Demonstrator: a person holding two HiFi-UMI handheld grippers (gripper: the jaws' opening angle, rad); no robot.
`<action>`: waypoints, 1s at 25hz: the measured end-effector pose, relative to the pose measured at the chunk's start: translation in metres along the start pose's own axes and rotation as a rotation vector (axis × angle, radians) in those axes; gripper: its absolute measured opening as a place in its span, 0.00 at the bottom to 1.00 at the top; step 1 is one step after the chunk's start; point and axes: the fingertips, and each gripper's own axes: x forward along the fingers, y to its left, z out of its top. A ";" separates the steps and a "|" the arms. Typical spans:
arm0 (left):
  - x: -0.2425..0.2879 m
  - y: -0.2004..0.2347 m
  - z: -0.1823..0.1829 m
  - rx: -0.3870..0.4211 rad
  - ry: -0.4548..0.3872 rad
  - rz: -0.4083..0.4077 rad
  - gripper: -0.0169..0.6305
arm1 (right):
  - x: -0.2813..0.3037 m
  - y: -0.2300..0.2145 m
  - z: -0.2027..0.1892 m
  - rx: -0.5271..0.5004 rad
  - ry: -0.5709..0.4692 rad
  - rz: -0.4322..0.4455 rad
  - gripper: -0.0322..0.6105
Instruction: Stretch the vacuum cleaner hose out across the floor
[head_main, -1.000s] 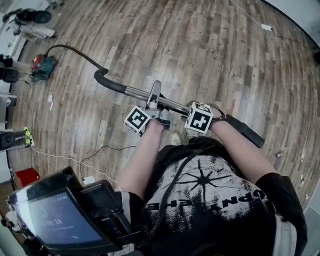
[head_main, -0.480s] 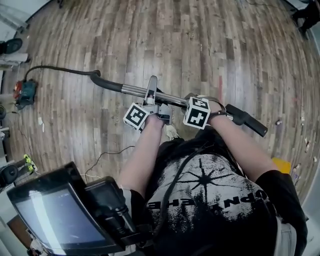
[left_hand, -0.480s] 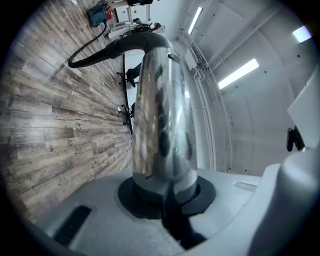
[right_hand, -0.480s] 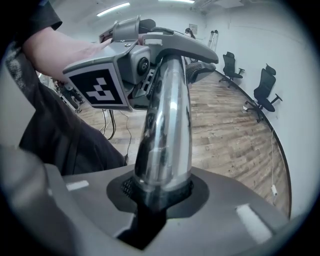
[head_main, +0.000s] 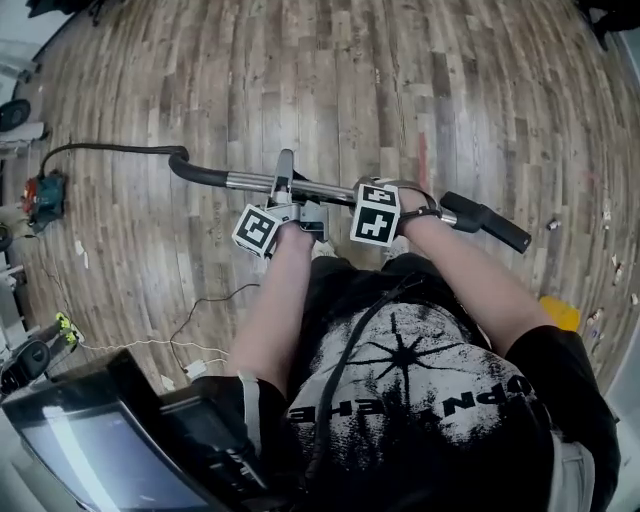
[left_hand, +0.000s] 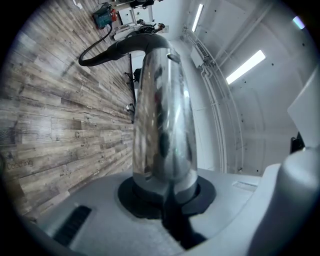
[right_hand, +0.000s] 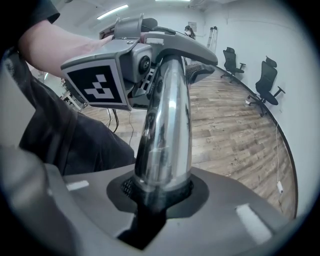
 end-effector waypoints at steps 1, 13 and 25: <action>0.004 0.002 -0.001 0.005 -0.006 0.000 0.09 | 0.002 -0.005 -0.002 -0.006 -0.001 0.000 0.18; 0.032 0.064 -0.011 -0.109 0.069 0.048 0.09 | 0.041 -0.023 -0.022 0.084 0.085 0.000 0.18; 0.094 0.097 -0.051 -0.069 0.092 0.079 0.09 | 0.060 -0.080 -0.072 0.107 0.044 -0.023 0.18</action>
